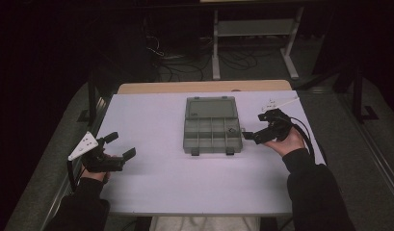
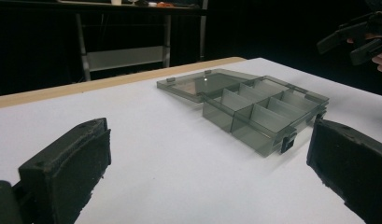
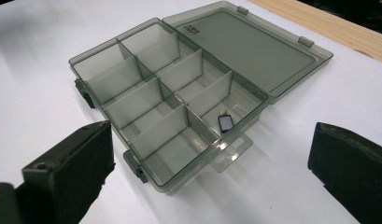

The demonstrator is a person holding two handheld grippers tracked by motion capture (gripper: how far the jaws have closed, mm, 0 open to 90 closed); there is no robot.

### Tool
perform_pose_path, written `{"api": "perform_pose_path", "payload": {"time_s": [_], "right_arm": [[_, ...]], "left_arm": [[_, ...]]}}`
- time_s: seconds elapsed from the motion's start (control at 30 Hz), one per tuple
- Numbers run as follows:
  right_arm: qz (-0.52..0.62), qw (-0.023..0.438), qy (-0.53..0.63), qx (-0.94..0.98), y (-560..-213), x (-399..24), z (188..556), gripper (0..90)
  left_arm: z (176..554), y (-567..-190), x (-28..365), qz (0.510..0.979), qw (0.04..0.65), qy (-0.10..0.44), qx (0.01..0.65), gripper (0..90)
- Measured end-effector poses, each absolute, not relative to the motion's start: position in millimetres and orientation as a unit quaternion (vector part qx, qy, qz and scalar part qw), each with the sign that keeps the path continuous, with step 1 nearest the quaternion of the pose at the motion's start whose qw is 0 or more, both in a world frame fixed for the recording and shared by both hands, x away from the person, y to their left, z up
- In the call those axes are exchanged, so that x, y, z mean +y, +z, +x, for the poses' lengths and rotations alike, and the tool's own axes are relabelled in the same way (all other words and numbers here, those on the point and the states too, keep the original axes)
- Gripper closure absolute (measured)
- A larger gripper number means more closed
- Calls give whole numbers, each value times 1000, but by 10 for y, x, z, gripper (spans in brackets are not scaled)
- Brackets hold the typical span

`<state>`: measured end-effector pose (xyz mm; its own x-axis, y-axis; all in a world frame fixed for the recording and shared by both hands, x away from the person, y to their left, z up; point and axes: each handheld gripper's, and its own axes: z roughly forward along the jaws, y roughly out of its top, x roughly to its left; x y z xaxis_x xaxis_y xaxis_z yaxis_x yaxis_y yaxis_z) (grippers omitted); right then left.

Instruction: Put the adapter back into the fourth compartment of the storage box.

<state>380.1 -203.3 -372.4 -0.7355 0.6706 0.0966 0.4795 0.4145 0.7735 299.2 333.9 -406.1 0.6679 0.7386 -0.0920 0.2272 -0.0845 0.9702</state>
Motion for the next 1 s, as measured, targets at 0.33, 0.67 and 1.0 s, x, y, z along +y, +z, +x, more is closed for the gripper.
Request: {"api": "perform_pose_path", "payload": {"time_s": [0.33,0.67,1.0], "right_arm": [[345,115,428,827,-3708,-2094,3676,0],[353,110,444,816,-3753,-2199,3584,0],[356,114,454,809,-3781,-2265,3451,0]], "left_arm": [[2991,-4059,3338,702,584,219,344,0],[2993,-4060,3336,703,584,219,343,0],[2992,-4059,3336,703,583,220,343,0]]}}
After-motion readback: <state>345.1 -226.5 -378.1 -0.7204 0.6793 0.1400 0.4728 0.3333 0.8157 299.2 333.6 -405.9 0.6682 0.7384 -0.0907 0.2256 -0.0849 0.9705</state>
